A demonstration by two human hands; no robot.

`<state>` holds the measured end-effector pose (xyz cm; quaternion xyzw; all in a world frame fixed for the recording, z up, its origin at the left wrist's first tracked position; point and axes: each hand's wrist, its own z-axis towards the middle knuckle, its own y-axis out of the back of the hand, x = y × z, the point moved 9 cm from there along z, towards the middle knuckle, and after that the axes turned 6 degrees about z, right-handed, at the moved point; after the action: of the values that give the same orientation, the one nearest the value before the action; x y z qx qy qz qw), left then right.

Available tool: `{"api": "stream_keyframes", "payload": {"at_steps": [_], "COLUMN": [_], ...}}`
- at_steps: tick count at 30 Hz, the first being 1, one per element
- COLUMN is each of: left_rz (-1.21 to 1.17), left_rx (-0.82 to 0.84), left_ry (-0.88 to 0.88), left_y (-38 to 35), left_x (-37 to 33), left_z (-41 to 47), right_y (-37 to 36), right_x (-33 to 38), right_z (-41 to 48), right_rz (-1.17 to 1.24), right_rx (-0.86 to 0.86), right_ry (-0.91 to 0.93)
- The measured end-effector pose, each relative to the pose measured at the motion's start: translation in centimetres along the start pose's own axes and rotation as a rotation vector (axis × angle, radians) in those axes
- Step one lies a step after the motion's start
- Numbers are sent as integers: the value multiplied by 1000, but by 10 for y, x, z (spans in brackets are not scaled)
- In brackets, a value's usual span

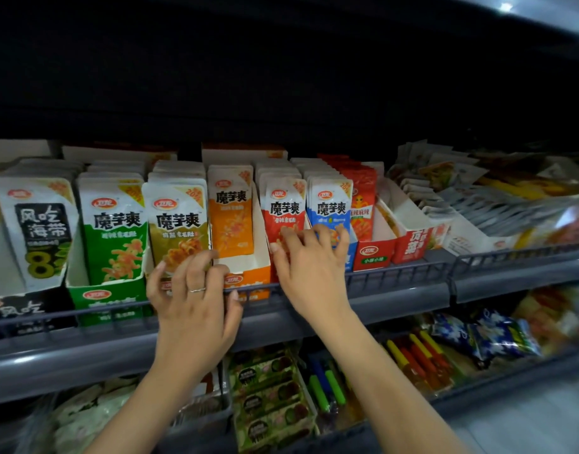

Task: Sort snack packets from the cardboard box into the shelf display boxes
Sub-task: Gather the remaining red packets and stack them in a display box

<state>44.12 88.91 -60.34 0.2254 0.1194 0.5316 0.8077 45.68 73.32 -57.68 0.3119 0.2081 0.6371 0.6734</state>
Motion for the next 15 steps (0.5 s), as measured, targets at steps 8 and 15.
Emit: {"api": "stream_keyframes", "payload": {"at_steps": [8, 15], "left_rz": [4, -12], "left_rx": [3, -20], "left_ry": [6, 5], "left_y": [-1, -1], "left_x": [0, 0], "left_z": [0, -2], "right_y": [7, 1], "right_x": [7, 6], "right_z": [-1, 0], "right_rz": [-12, 50], "right_rx": [-49, 82], "right_ry": [47, 47]}}
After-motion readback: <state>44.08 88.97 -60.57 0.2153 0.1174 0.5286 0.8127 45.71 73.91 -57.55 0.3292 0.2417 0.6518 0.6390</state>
